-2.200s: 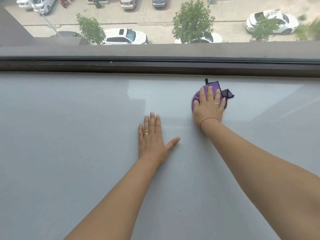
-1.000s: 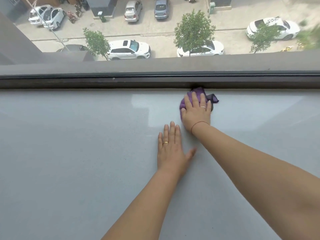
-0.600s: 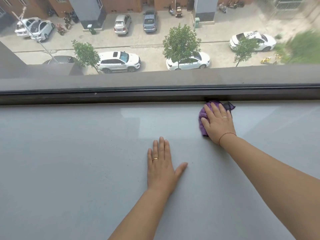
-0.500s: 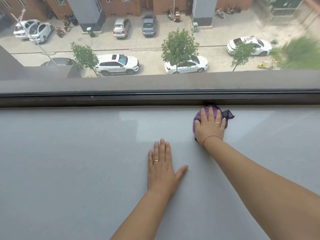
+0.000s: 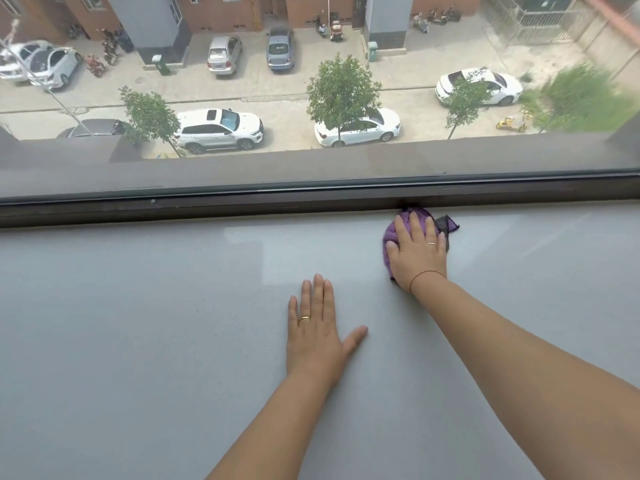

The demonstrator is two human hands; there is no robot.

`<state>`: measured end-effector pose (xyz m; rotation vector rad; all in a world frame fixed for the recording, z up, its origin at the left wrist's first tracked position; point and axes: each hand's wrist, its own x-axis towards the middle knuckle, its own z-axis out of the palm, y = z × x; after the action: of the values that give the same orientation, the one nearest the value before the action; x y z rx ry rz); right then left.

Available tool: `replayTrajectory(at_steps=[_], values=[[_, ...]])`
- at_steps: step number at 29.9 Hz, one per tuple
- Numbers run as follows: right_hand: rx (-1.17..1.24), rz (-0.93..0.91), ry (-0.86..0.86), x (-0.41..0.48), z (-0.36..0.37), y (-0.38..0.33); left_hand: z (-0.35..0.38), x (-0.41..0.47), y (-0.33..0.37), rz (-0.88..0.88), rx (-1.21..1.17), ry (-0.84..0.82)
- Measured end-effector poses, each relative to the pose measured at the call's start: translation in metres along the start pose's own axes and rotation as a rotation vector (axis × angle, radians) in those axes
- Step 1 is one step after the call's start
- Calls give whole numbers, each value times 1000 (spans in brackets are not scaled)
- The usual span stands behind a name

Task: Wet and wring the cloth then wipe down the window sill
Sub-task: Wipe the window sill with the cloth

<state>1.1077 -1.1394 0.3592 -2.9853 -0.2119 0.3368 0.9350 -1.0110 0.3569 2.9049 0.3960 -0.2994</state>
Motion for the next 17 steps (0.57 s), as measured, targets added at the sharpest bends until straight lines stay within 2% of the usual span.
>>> replayTrajectory(at_steps=[2, 5, 8, 10, 13, 15, 17], values=[[4, -50, -17, -10, 6, -24, 0, 1, 3, -6, 1, -7], [-23, -388, -62, -35, 20, -57, -2, 1, 8, -26, 19, 1], [-60, -521, -75, -38, 20, -44, -6, -4, 11, -64, 3, 28], [-54, -431, -33, -32, 17, -18, -7, -11, 14, -44, -19, 24], [-20, -156, -9, -28, 9, 20, -2, -27, 15, -15, -26, -9], [4, -19, -9, -35, 9, 14, 4, -37, 14, -3, -23, -43], [19, -25, -24, -48, 13, -13, 8, -40, 13, -4, -22, -61]])
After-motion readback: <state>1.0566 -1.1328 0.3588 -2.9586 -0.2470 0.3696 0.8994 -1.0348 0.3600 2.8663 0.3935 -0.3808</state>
